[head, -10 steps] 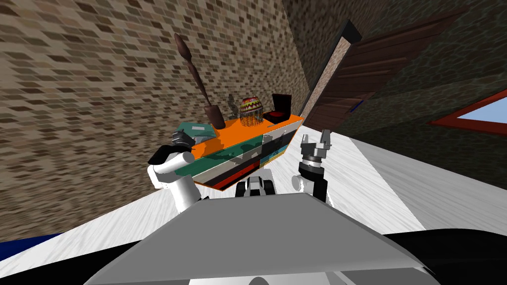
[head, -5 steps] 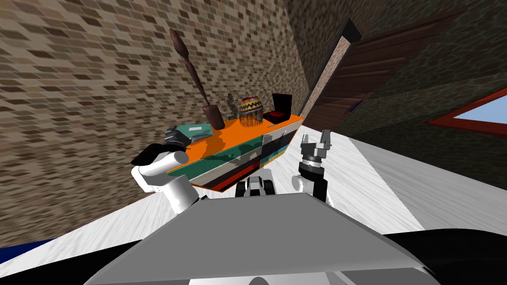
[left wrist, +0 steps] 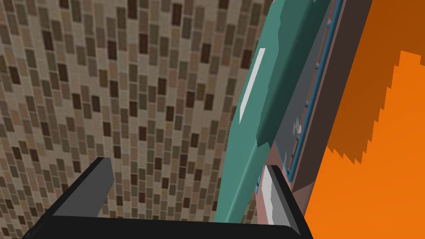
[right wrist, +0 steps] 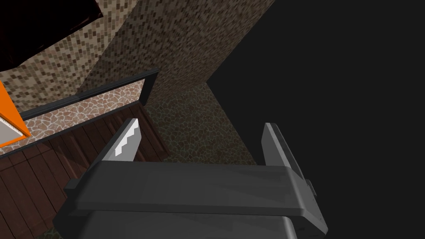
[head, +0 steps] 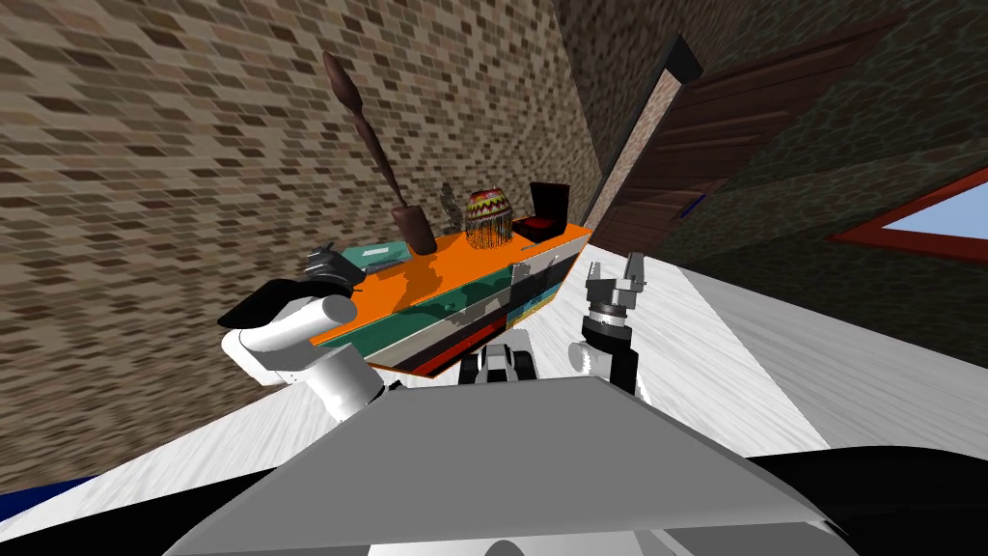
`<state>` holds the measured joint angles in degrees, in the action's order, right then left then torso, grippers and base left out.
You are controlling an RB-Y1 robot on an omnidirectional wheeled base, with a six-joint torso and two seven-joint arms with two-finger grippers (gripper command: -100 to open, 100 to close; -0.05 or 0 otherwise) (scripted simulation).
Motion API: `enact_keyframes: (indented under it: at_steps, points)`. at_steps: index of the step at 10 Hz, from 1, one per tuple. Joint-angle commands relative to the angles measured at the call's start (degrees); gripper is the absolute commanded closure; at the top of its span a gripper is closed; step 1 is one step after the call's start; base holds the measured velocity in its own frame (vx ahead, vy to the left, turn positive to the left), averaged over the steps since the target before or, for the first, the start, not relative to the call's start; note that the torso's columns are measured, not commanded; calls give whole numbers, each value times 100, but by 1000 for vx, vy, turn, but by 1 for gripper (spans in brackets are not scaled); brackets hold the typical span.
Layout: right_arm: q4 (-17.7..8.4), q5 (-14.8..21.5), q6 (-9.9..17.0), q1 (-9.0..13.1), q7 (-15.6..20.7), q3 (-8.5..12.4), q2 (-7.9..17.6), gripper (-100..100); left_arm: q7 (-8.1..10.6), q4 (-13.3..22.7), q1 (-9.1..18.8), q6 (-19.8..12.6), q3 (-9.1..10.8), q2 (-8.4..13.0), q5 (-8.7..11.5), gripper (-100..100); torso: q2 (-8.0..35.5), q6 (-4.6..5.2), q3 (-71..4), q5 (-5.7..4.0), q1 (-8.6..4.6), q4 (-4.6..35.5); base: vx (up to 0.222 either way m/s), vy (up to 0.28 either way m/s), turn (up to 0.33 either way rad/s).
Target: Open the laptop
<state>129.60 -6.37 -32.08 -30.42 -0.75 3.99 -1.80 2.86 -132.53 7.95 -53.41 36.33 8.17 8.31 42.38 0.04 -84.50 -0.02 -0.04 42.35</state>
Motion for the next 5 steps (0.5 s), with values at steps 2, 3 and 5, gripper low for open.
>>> enact_keyframes:
  at_steps: [2, 3, 5]
  points:
    - [0, 0, 0, 0, 0, 0, 0, 0, 0, 11, -7, -6, -1, -5, 0, 0, 0, -4, -1, -4, -3, 1, 0, 0, 0]
    - [0, 0, 0, 0, 0, 0, 0, 0, -1, 16, -11, -10, -1, -7, -1, 0, -2, -4, -2, -5, -4, 1, 0, 0, 0]
    - [0, 0, 0, 0, 0, 0, 0, 0, -1, 20, -15, -15, -1, -10, -1, 0, -5, -4, -4, -1, -1, -3, 0, 0, 0]
